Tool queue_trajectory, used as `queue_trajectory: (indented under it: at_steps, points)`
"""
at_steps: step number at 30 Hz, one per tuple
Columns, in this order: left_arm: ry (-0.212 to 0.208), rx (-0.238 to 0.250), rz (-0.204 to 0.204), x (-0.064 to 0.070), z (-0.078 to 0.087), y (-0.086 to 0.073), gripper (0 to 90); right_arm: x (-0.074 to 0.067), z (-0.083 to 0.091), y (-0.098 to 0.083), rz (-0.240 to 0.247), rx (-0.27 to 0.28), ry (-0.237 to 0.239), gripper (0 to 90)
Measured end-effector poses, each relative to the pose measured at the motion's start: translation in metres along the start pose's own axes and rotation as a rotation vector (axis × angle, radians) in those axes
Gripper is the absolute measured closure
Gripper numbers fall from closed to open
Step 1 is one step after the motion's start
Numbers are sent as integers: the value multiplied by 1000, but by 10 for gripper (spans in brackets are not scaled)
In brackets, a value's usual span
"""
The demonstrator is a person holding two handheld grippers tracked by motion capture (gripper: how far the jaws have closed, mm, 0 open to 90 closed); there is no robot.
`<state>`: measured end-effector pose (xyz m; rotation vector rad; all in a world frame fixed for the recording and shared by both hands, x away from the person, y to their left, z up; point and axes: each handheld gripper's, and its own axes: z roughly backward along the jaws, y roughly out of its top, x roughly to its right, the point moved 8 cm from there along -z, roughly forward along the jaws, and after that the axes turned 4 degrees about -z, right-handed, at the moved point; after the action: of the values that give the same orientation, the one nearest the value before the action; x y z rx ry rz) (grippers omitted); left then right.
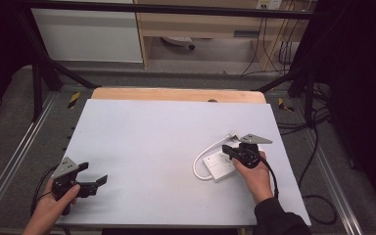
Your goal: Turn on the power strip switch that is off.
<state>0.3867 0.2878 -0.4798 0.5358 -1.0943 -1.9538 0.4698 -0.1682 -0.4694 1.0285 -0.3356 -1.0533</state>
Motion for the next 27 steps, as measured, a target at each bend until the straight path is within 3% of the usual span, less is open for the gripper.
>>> queue_trajectory:
  at_steps: [27]
  points:
    - [-3,-7,-8,1,-1,-1,78,-1,-11,-10,22,-41,-20,892]
